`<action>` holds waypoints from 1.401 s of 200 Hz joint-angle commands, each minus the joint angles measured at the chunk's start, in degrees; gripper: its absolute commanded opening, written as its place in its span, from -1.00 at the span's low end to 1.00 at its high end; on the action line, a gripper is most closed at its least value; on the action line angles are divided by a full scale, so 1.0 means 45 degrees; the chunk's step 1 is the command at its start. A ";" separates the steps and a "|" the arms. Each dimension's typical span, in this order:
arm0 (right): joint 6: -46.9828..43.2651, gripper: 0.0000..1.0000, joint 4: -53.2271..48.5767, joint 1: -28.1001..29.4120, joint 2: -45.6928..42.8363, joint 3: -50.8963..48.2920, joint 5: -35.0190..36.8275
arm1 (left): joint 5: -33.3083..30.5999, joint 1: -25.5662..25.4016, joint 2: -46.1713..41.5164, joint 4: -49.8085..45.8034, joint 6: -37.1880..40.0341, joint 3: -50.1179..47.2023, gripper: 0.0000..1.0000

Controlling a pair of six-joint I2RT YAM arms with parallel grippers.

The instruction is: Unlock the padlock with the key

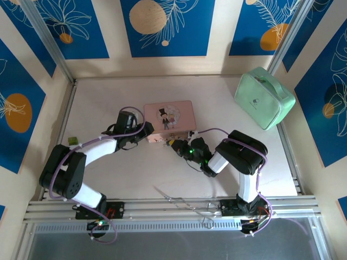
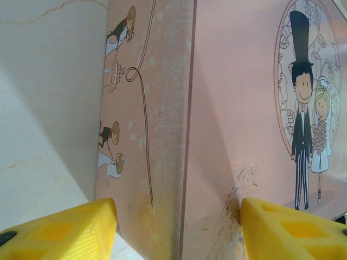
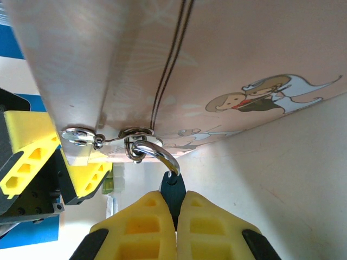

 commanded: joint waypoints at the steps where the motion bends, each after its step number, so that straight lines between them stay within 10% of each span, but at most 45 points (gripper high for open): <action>1: 0.0062 -1.00 -0.0381 0.0014 -0.0305 -0.0105 0.0373 | -0.0887 0.0264 0.0504 -0.1590 -0.0071 -0.0668 0.21; 280: 0.0856 -1.00 0.1488 0.0054 0.0149 -0.0854 0.1968 | -0.1050 0.0264 0.0426 -0.1811 0.0164 -0.0873 0.17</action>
